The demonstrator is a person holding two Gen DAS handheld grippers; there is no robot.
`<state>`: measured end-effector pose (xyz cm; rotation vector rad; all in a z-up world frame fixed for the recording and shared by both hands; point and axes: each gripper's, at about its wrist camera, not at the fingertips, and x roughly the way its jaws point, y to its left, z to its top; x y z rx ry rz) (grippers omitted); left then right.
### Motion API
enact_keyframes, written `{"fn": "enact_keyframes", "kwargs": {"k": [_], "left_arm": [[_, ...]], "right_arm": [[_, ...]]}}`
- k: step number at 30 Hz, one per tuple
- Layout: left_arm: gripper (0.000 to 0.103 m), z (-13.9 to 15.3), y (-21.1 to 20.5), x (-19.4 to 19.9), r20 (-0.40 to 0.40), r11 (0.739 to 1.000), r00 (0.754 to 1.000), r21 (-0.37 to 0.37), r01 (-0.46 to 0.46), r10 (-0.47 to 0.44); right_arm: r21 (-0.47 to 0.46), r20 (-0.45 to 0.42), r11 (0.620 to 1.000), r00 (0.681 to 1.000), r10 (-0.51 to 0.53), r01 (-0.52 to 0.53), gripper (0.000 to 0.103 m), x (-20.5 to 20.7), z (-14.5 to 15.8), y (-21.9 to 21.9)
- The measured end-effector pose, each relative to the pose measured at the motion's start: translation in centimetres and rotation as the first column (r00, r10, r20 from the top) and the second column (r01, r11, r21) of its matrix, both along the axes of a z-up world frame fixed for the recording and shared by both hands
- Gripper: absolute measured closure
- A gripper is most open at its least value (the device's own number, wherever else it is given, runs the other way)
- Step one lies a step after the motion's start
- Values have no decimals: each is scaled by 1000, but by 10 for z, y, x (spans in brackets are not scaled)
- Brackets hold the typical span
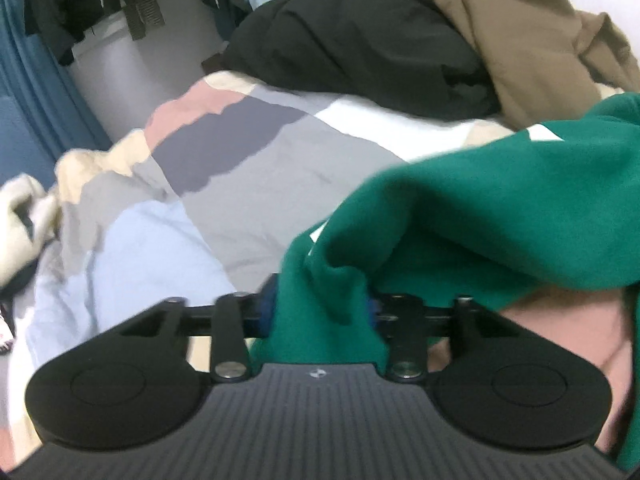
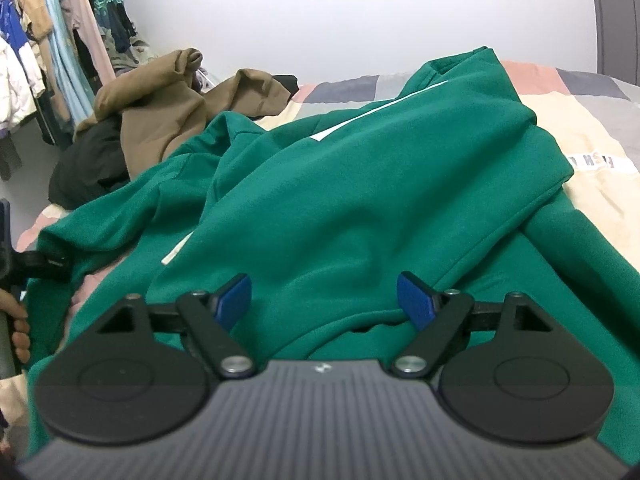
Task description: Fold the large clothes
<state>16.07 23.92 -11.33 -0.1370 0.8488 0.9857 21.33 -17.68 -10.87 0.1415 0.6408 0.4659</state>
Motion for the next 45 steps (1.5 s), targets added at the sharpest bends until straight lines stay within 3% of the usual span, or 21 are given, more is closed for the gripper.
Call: {"fn": "enact_keyframes", "kwargs": {"k": [3,7,9,12,15,18,21,23,25,26,27,28,30,33,37,39,40,41,43,45], "left_arm": [[76,12,1,3,-6,998,1000,63,2,-2],[79,42,-21,11,-23,955,997,287,74,-70],[79,60,-37,16,-27,907,992,402,122,-122],[79,86,-69,26,-50,805,973,554,213,-223],[79,110,-110,37,-58,703,942,651,286,-330],[79,128,-160,47,-76,603,884,705,374,-460],[79,133,-220,55,-127,517,794,695,499,-595],[79,125,-260,55,-160,442,700,673,593,-696],[78,110,-293,53,-198,370,622,655,659,-758],[78,102,-307,53,-206,348,584,633,691,-785],[78,92,-321,54,-216,338,550,596,729,-807],[78,84,-331,56,-213,344,532,559,754,-820],[78,67,-341,59,-165,380,500,466,799,-850],[78,50,-351,67,-109,407,458,312,859,-882],[69,62,-342,63,32,500,505,196,843,-863],[54,70,-320,65,86,536,529,118,836,-844],[33,74,-313,62,105,549,541,86,831,-835],[15,79,-304,56,142,549,538,46,835,-831],[7,90,-284,42,228,520,510,-16,854,-830],[7,98,-268,25,277,511,508,-66,857,-815]], "right_arm": [[15,-6,1000,1000,2,-2,22,1,1,-2],[51,-20,999,1000,-3,4,22,4,1,-9],[70,-30,997,999,-14,16,22,6,2,-13],[97,-44,995,998,-34,38,22,10,3,-20],[114,-50,992,998,-50,55,22,10,3,-24],[107,-41,991,996,-74,78,22,9,4,-27],[94,-25,990,994,-105,107,22,8,6,-33],[98,-21,987,992,-128,130,22,7,7,-40],[102,-14,983,988,-151,152,22,5,9,-47],[104,-12,981,987,-162,162,22,4,10,-51],[107,-11,979,985,-170,171,22,3,10,-55],[110,-12,978,984,-179,179,21,2,10,-58],[101,-3,975,980,-197,196,21,1,9,-64],[78,21,972,974,-225,222,21,-3,7,-67],[64,24,978,980,-199,198,21,-5,4,-65],[53,49,980,979,-196,193,21,-5,6,-64],[50,59,980,979,-193,190,21,-6,6,-64],[51,67,981,979,-190,187,21,-6,7,-63],[55,82,982,979,-185,180,21,-10,9,-62],[64,96,984,981,-170,164,21,-14,11,-61]]}}
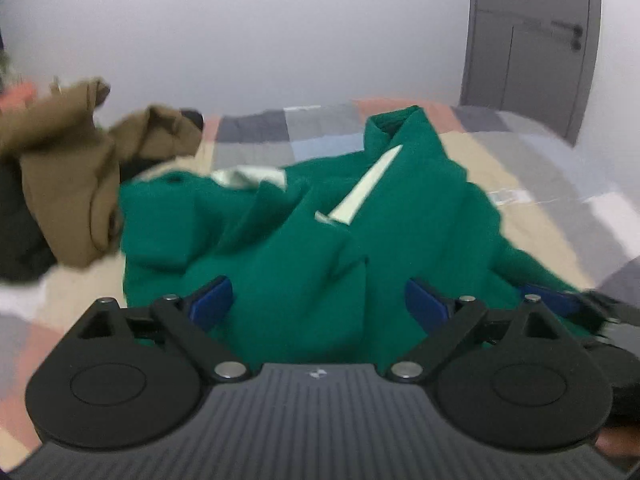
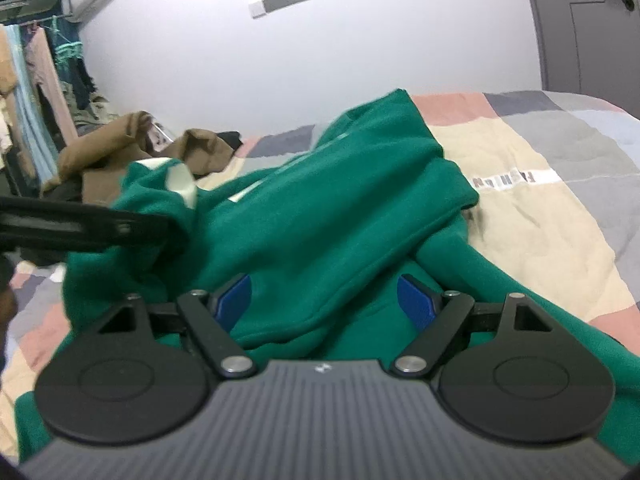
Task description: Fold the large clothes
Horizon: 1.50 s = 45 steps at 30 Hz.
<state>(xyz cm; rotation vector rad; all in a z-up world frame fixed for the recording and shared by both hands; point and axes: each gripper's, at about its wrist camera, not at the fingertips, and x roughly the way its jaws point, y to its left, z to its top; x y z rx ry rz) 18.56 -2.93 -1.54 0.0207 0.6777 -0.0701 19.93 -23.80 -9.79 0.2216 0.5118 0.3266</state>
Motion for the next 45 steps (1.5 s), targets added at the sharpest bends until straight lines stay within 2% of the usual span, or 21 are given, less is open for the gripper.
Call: {"fn": "enact_keyframes", "kwargs": {"k": [4,8,12,15,19,24,28,30,32,33,34,36,37,40,45], "left_arm": [[7,8,28,-45,26,992,999,-124,-17,20],[7,11,64,-71,47,977,993,-189,-96,107],[7,9,104,-75,23,948,980,-259,-183,196],[7,6,121,-72,12,940,977,-277,-200,212],[7,-3,137,-69,-14,926,971,-298,-230,237],[7,-18,157,-66,-47,901,959,-331,-279,279],[7,-27,171,-64,-65,881,950,-361,-307,304],[7,-31,176,-63,-67,875,946,-365,-318,316],[7,-34,180,-62,-74,865,940,-373,-335,332],[7,-35,181,-61,-73,860,939,-384,-337,336],[7,-35,183,-60,-72,853,938,-398,-338,339],[7,-36,187,-59,-74,838,935,-423,-345,348],[7,-36,189,-59,-74,829,932,-436,-351,355],[7,-36,194,-60,-69,805,924,-470,-362,376],[7,-37,192,-61,-56,796,927,-494,-349,372]], "right_arm": [[-21,52,1000,998,22,-21,21,-14,6,8],[-17,125,997,989,80,-79,21,-32,19,20],[-15,207,983,961,182,-182,21,-50,31,38],[-62,279,961,919,277,-271,22,-63,35,57],[-100,268,935,896,355,-341,22,-66,31,85],[-232,261,894,860,438,-384,22,-67,19,131],[-392,231,834,836,498,-389,23,-60,1,168],[-498,213,798,845,491,-339,24,-56,-12,187],[-559,217,777,854,473,-289,29,-51,-22,196],[-570,227,776,856,465,-270,37,-50,-25,197],[-580,235,774,859,455,-252,49,-48,-26,199],[-583,247,777,859,448,-238,61,-48,-20,198],[-572,261,786,856,446,-235,73,-50,-15,195],[-511,313,833,856,411,-213,82,-57,9,181],[-292,370,939,883,288,-184,86,-54,57,134]]}}
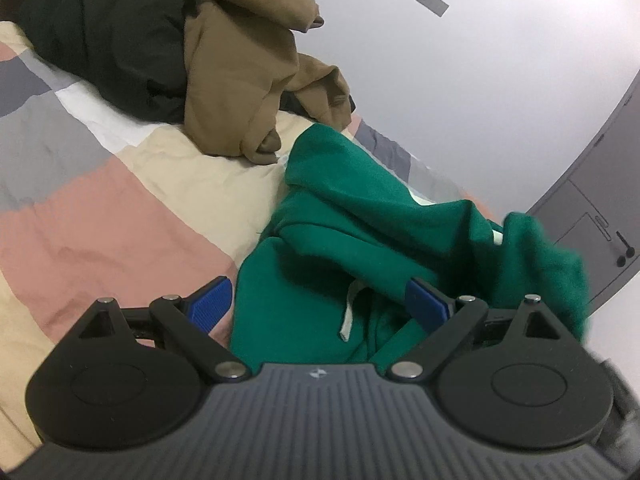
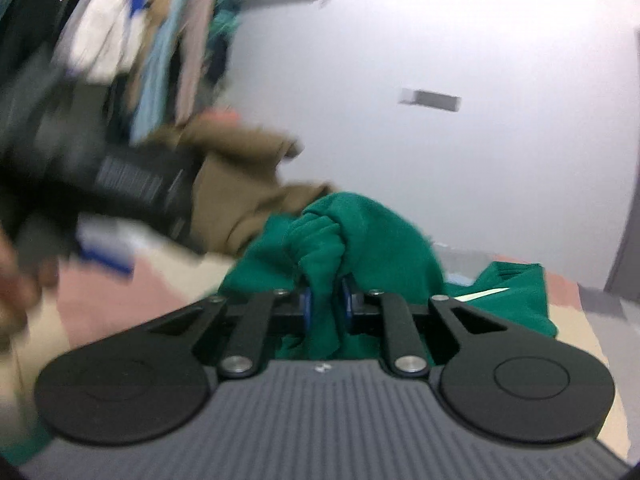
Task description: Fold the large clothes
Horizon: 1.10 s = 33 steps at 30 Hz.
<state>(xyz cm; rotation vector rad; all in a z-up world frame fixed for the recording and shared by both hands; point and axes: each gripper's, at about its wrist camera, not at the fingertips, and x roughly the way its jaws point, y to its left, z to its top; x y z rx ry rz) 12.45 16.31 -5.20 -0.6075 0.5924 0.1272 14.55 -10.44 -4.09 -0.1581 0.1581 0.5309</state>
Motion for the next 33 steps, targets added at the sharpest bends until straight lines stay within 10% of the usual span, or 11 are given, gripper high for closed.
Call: {"fn": "enact_keyframes", "kwargs": {"k": [9,20,28,33], "left_arm": [[8,-9,-24,24,19,997,998,-31,65,-64],[14,-31,-42,70,39,985,994,-129,111,-107],[38,-46,-56,114,51,964,991,-232,129,-120],[85,-47,-55,128,53,966,996,-245,79,-68]], "right_arm": [[424,-260,866,951,-164,266,92,51,24,-131],[473,-753,567,644,-137,674,93,117,-68,-232],[521,-736,594,675,-52,613,93,109,-71,-234],[507,-701,665,712,-53,549,93,110,-65,-225]]}}
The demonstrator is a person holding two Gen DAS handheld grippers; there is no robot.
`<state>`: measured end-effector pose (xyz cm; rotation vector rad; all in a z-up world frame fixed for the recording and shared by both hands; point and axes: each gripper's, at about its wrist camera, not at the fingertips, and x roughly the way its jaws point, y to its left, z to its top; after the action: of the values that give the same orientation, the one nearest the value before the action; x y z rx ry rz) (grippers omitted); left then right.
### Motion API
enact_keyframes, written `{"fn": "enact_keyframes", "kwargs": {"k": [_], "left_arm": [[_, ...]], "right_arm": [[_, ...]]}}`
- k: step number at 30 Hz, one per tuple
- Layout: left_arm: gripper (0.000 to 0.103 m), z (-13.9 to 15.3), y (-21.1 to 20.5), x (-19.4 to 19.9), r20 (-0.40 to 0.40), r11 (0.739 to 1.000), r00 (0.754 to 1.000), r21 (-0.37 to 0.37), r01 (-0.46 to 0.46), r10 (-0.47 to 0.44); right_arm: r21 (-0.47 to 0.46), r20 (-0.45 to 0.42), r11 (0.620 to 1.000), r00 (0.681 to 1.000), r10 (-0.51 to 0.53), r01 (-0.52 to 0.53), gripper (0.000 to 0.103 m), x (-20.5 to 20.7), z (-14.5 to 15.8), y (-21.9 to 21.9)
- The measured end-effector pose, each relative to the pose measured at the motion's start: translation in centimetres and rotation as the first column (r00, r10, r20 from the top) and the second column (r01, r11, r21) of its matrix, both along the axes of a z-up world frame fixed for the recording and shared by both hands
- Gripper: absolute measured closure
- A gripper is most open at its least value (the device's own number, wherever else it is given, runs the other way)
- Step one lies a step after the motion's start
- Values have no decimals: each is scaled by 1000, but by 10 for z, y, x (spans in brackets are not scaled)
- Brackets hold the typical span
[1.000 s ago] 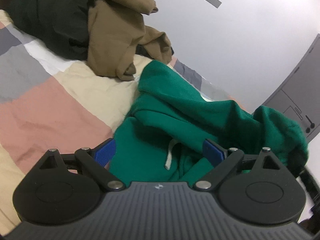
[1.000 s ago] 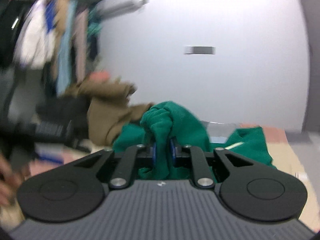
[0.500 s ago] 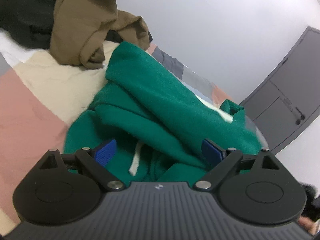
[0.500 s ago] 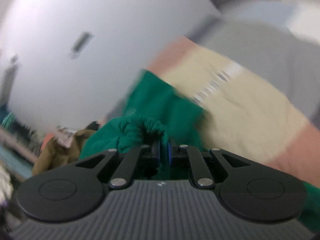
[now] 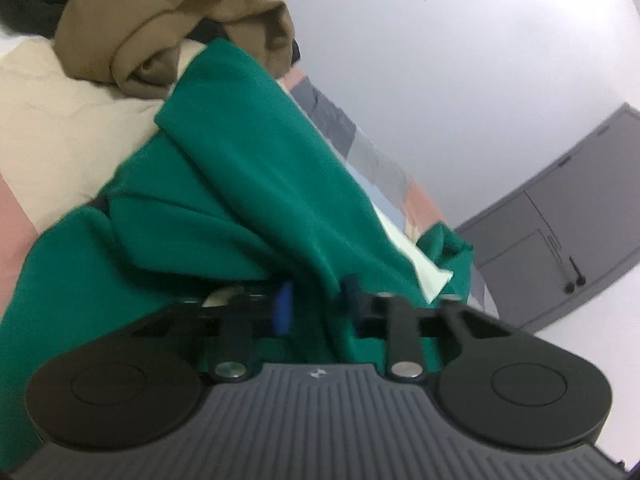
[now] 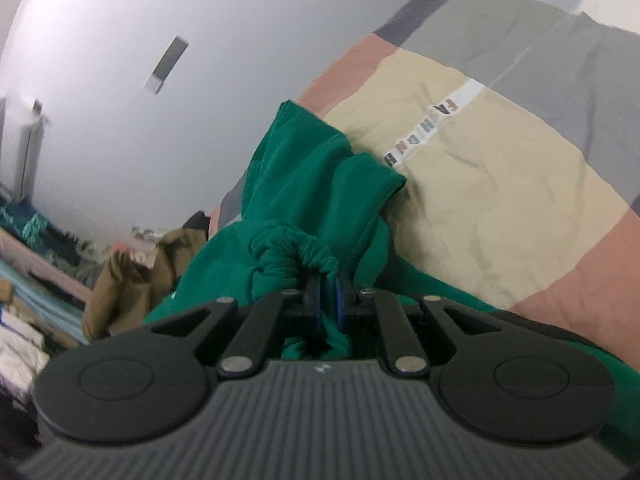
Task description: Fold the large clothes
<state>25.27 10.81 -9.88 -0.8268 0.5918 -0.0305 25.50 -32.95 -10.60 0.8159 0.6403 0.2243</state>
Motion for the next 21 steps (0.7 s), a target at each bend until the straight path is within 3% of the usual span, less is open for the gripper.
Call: {"fn": "enact_keyframes", "kwargs": {"k": [1,2,7,10,15,18,21], "left_arm": [[94,2,2,-1,13,1000,1000,-1,-8,8],[96,7,6,-3,17,1000,1000,7,-19,19],[97,30,25,-21,61,996,995,33,-85,83],[97,31,34,-26,33,991,993,72,-115,113],[97,13,38,-20,-55,989,994,120,-90,98],[96,7,26,-17,-69,969,997,247,-23,41],[96,6,21,-26,-68,952,997,307,2,20]], "right_arm": [[-7,9,1000,1000,13,-13,93,1,1,2],[-11,17,999,999,34,-34,93,2,1,5],[35,93,990,987,130,-134,93,1,7,18],[87,105,980,980,171,-180,93,-5,9,26],[-87,16,979,982,189,-187,93,-2,-2,51],[-144,-37,973,983,178,-181,93,5,-18,57],[-159,-60,970,983,175,-183,93,11,-27,60]]}}
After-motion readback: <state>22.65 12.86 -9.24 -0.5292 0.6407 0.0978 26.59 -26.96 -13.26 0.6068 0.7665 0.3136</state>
